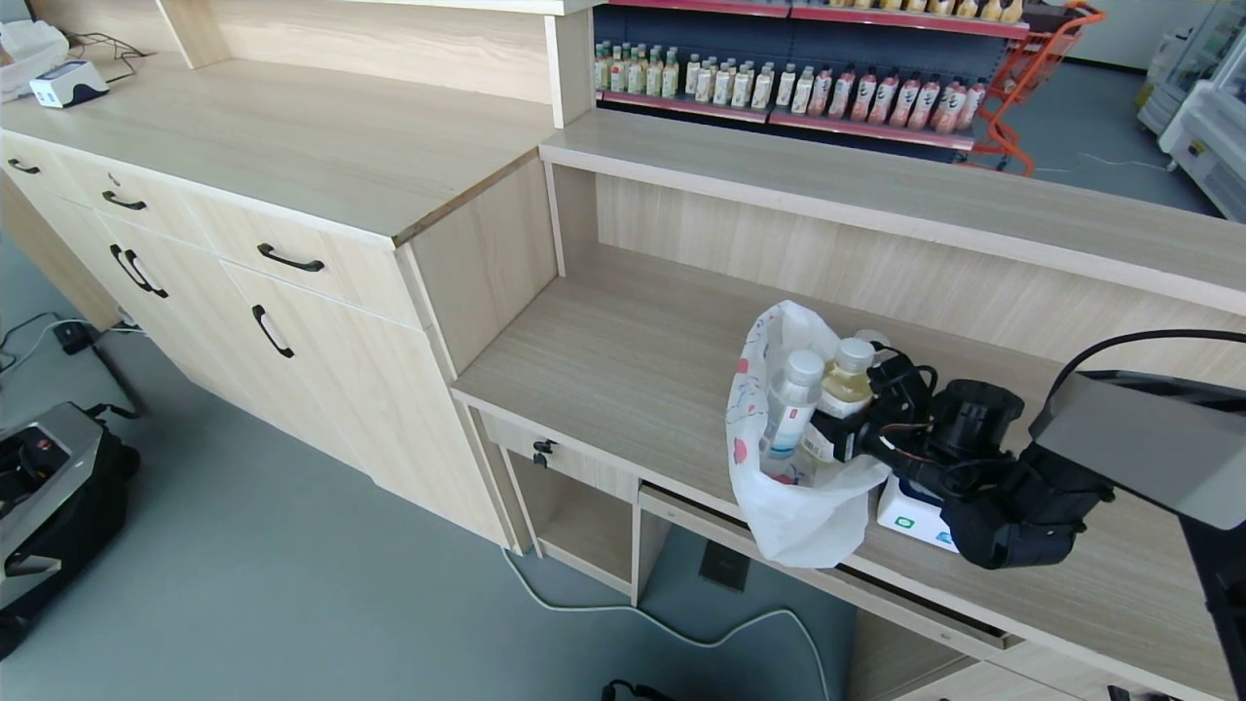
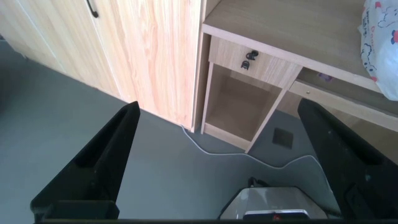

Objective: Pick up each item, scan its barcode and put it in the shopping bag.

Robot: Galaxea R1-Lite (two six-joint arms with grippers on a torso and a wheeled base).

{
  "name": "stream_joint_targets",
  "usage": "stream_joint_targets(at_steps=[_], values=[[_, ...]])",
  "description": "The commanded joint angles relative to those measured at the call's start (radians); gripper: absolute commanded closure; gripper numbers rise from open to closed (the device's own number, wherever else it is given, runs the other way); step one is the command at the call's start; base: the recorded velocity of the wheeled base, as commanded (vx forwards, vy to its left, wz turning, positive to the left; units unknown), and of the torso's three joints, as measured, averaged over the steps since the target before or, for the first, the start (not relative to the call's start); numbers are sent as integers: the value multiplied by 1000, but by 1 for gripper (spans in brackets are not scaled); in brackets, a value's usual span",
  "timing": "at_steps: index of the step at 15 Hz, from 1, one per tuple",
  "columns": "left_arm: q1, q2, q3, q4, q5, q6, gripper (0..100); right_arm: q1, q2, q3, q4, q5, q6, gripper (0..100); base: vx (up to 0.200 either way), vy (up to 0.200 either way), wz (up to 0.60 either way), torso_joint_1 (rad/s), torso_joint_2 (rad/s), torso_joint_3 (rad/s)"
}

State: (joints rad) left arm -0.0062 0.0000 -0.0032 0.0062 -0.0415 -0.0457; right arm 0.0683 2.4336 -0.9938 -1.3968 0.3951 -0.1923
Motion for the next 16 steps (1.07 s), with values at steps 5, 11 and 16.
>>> stream_joint_targets(at_steps=[5,11,16], values=[[0,0,0,0,0,0,0,-1,-117,24,52,1,33,0,0,0,0,0,0,0],[0,0,0,0,0,0,0,-16,-438,118,243,8,48,0,0,0,0,0,0,0],[0,0,0,0,0,0,0,-99,-679,308,269,5,-61,0,0,0,0,0,0,0]])
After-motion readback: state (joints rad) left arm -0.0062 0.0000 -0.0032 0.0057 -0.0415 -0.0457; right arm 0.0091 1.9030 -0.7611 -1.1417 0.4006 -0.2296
